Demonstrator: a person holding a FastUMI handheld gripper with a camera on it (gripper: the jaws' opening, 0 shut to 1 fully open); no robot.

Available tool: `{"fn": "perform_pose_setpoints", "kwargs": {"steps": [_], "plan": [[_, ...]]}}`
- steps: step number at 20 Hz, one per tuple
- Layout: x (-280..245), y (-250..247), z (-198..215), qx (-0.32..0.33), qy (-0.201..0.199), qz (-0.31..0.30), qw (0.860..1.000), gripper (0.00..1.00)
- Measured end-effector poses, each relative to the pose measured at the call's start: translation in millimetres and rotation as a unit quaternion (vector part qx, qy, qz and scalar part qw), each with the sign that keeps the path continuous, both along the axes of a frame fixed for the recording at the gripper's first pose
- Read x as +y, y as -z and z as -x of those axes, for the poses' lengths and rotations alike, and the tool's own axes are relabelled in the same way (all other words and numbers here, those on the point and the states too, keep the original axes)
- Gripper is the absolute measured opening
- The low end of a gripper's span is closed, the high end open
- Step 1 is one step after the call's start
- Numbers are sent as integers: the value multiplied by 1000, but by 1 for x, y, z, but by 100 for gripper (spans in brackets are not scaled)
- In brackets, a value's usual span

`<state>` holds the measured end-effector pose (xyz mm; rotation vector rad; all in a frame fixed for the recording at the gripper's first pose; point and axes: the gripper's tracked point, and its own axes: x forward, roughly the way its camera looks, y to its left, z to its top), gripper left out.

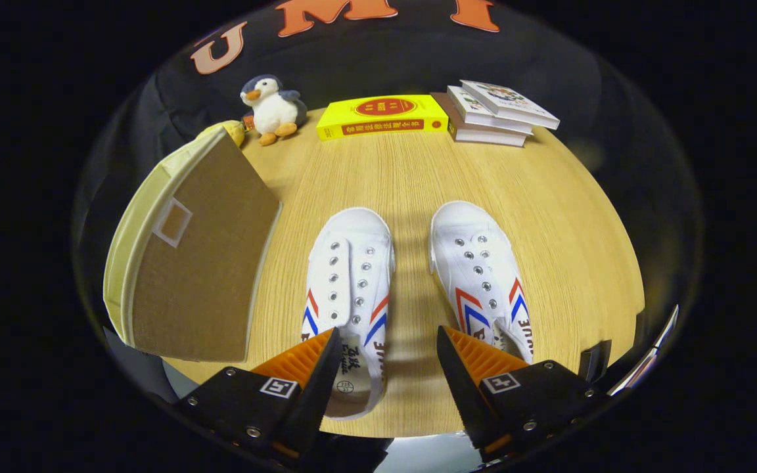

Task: Open the storage box then place both shoes into the box .Put the left shoe in first, then the right shoe, with the right side of both shoes facing outward in a uniform manner.

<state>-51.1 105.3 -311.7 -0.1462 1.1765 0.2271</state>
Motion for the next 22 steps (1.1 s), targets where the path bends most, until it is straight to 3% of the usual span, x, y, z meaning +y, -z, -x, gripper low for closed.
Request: {"fn": "perform_pose_setpoints", "kwargs": {"steps": [6, 9, 11, 14, 15, 17, 18, 22], "plan": [[16, 27, -3, 47, -28, 20, 998, 86], [30, 33, 0, 83, -55, 14, 995, 67], [33, 34, 3, 105, -51, 7, 993, 43], [33, 32, 0, 85, -55, -10, 995, 31], [30, 32, -2, 72, -46, -26, 996, 27], [26, 29, -5, 63, 38, -89, 993, 9], [26, 28, -3, 56, 57, -116, 990, 0], [46, 8, 2, 49, 86, -196, 976, 0]]}}
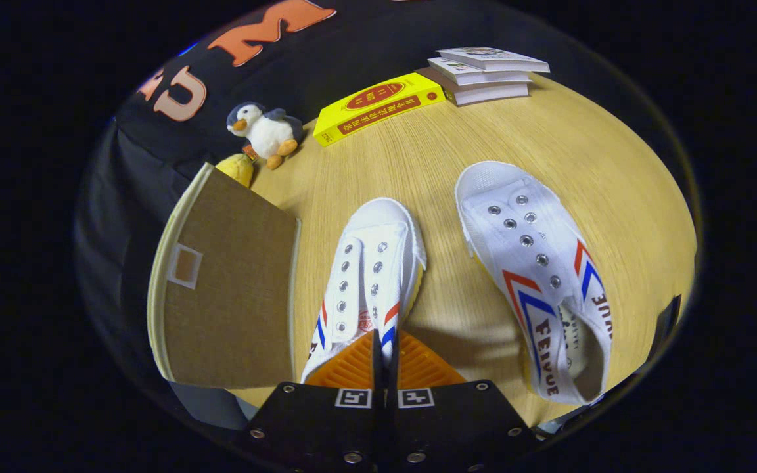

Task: Open the storage box then place both shoes into the box .Put the left shoe in first, then the right shoe, with the right side of both shoes facing outward in a uniform manner.

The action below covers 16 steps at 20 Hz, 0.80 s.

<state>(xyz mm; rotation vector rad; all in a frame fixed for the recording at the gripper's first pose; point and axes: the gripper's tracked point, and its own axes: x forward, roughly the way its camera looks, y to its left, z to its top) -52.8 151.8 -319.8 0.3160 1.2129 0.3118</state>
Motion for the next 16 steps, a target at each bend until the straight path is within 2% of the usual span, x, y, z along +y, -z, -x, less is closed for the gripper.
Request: {"fn": "perform_pose_setpoints", "kwargs": {"steps": [3, 5, 10, 16], "plan": [[20, -29, -15, -17, 26, -71, 997, 0], [30, -51, -23, -31, 37, -97, 994, 0], [54, -121, -43, -82, 22, -100, 991, 0], [122, -201, -42, -132, -10, -125, 983, 0]]}}
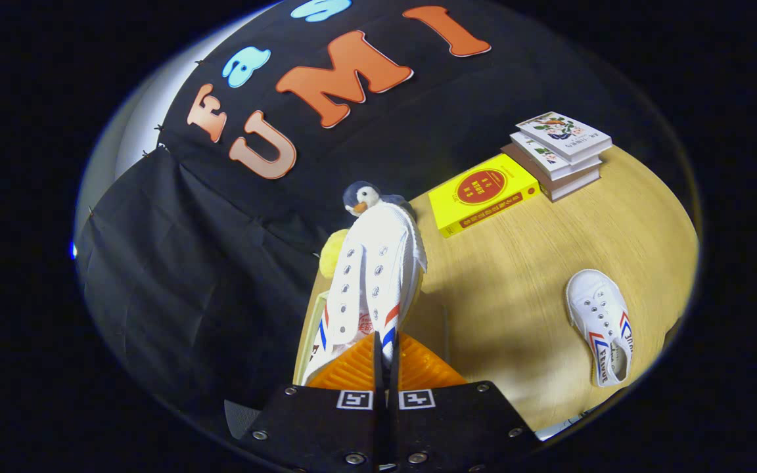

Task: Open the storage box then place both shoes into the box .Put the left shoe in first, then the right shoe, with the right side of both shoes facing outward in a uniform manner.

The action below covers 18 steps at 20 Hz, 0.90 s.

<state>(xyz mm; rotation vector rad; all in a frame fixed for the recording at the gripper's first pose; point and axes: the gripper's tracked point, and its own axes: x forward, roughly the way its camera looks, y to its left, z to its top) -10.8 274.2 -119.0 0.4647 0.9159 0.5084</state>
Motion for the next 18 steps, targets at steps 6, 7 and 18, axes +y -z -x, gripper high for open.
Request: {"fn": "perform_pose_setpoints", "kwargs": {"steps": [6, 7, 18], "plan": [[88, 22, 32, 14, -39, 1, 999, 0], [98, 32, 37, 20, -42, 6, 999, 0], [145, 119, 56, 53, -45, 113, 991, 1]]}}
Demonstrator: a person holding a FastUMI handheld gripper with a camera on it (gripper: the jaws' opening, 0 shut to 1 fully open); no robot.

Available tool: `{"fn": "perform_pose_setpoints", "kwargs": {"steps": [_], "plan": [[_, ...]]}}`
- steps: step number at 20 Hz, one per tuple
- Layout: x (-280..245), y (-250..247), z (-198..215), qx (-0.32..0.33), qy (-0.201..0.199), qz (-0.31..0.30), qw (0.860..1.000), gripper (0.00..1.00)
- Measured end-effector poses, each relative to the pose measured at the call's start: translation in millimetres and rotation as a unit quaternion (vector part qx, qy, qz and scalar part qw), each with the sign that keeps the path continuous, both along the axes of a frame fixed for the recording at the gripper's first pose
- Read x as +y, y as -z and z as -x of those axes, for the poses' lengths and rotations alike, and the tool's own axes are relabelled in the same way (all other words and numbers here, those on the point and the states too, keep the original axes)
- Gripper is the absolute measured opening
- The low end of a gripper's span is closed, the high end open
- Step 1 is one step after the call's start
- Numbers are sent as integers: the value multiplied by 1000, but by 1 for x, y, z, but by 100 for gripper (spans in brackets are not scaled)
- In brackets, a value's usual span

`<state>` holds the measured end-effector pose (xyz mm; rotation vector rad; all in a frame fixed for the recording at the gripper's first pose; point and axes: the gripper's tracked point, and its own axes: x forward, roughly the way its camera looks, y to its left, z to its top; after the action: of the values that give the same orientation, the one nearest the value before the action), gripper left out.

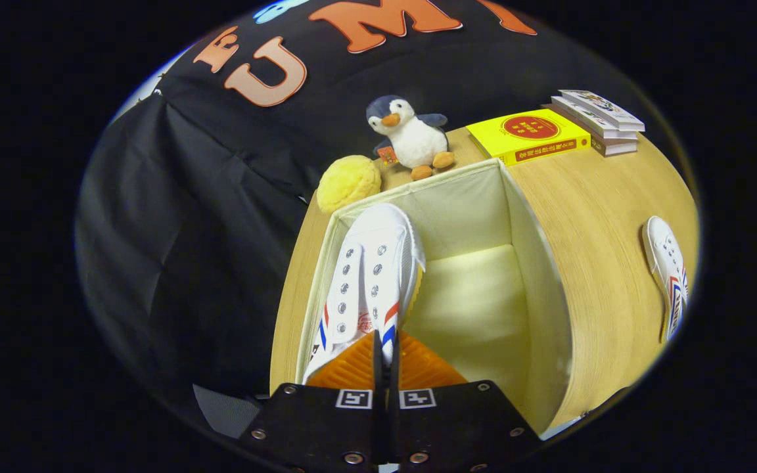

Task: Open the storage box then place both shoes into the box .Put the left shoe in first, then the right shoe, with the right side of both shoes facing outward in a uniform manner.

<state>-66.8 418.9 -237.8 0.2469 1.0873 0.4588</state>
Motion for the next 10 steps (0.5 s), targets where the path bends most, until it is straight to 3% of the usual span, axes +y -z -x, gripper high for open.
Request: {"fn": "perform_pose_setpoints", "kwargs": {"steps": [1, 3, 4, 6, 8, 10], "plan": [[3, 1, 5, 2, -9, 1, 1000, 4], [11, -11, 5, -7, -20, -20, 1000, 29], [8, -19, 3, -11, -21, -22, 999, 62], [-2, -40, -4, -27, -15, -35, 999, 89], [-15, -63, -11, -42, -7, -52, 998, 98], [-31, -87, -18, -55, -1, -69, 996, 99]]}}
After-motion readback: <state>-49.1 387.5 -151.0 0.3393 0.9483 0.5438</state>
